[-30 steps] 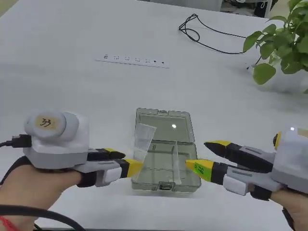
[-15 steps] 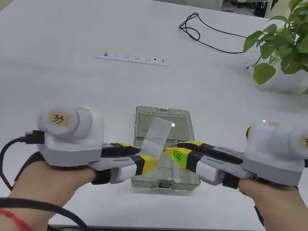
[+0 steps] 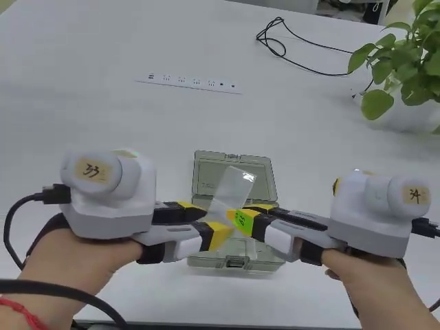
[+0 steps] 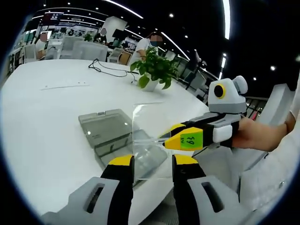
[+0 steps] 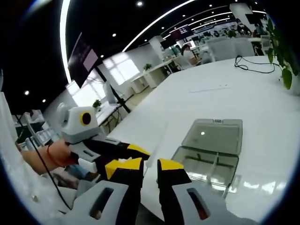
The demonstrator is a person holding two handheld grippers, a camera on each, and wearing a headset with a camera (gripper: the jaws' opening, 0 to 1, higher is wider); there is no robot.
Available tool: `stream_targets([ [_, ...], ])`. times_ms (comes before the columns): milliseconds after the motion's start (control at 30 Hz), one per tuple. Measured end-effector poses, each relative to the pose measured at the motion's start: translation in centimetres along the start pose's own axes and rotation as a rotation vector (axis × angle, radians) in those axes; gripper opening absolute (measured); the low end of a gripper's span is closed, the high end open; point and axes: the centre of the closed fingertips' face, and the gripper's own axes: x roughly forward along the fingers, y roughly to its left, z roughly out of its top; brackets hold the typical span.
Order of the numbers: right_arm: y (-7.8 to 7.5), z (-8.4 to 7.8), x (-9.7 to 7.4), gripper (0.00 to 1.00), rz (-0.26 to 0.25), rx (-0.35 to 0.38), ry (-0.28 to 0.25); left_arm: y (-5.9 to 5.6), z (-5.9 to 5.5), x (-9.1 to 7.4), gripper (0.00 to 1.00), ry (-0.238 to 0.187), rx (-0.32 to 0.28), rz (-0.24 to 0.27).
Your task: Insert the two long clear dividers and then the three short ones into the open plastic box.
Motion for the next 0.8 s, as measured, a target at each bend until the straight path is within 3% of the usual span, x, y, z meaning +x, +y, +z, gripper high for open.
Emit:
stream_targets([
  [200,-0.1,0.1,0.1,0.08,-0.038,0.043,-0.010,0.1,0.1,0.1,0.32,-0.007,-0.006,0.007],
  [300,-0.2,0.1,0.1,0.07,-0.041,0.054,-0.012,0.2,-0.1,0.1,0.27,-0.001,0.011,0.015],
  [567,-0.2,0.2,0.2,0.07,-0.044,0.055,0.001,-0.1,-0.3,0.1,0.30,-0.001,0.000,-0.001],
  [800,-0.5,1.1,-0.1,0.07,-0.053,0.062,0.001,0.4,-0.4,-0.5,0.33,-0.010,0.041,-0.002],
])
